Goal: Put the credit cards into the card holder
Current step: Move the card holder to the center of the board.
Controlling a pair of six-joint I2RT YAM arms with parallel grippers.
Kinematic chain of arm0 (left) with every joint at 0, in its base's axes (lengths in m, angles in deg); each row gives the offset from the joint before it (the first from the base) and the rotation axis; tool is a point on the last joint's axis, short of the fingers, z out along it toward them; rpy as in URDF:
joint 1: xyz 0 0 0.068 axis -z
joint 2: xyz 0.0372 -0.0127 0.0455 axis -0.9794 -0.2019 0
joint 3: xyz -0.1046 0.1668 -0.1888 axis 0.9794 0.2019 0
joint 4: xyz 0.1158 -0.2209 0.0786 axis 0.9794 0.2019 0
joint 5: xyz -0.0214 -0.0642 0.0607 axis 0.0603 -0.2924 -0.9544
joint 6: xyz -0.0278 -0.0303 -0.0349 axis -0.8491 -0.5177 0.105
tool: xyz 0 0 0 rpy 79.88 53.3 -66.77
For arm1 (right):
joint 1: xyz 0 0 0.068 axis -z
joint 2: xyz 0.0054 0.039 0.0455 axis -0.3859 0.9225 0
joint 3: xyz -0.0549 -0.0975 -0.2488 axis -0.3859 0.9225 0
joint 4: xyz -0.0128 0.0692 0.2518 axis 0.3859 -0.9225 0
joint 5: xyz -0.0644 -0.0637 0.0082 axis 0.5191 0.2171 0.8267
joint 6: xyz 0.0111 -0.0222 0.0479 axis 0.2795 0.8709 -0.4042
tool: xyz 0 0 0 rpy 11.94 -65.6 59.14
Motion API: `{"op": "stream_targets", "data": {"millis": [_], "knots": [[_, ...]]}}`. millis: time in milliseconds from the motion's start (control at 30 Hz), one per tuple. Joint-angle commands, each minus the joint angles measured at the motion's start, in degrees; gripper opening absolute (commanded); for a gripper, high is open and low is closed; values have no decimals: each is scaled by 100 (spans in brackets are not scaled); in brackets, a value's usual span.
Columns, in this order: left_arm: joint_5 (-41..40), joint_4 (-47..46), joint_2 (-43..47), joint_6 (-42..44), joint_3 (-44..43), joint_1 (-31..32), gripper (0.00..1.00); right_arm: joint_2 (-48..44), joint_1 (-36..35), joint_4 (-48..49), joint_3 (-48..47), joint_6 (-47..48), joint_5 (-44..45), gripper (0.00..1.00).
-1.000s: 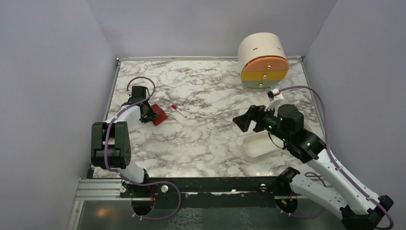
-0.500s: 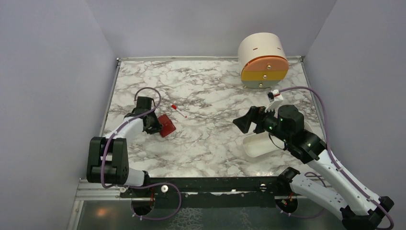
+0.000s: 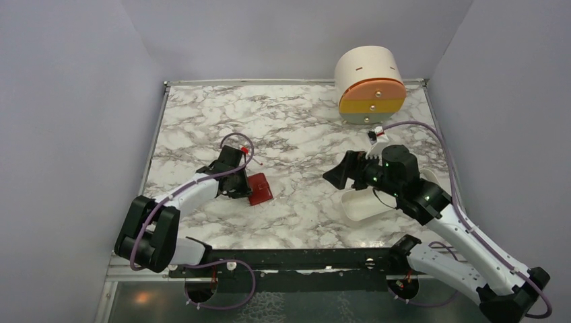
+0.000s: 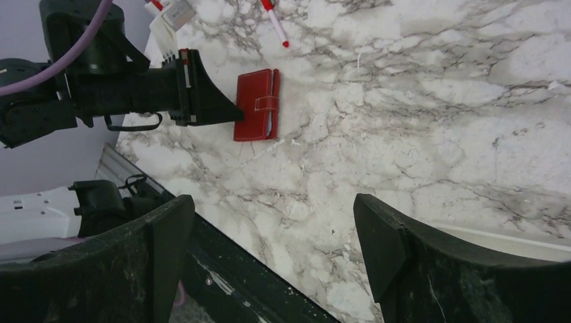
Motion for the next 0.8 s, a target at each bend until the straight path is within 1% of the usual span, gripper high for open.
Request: {"op": "stream_targets", "data": {"millis": [0,267,433,567,667,767], "knots": [[342,44,90,-237,328,359,10,282,-42,380,309,-359,-687,88],[965,-689,311,-796,596,789,14,1144,-52,1272,735,-795,-1325,73],[1252,-1037,456,-1030,661,849,23,1762,-101,1631,704,-766,-1380,67],[1358,-1095,609,-1065,667,849,30,2299,-249,1972,665,-836,-1409,67],[1275,-1017,764,-1067,652,849,33,2687,-377,2175,605,-885,-1363,66],[1011,-784,869,-1014,552,841,34,3035,-497,2401,550,-948,-1325,66]]}}
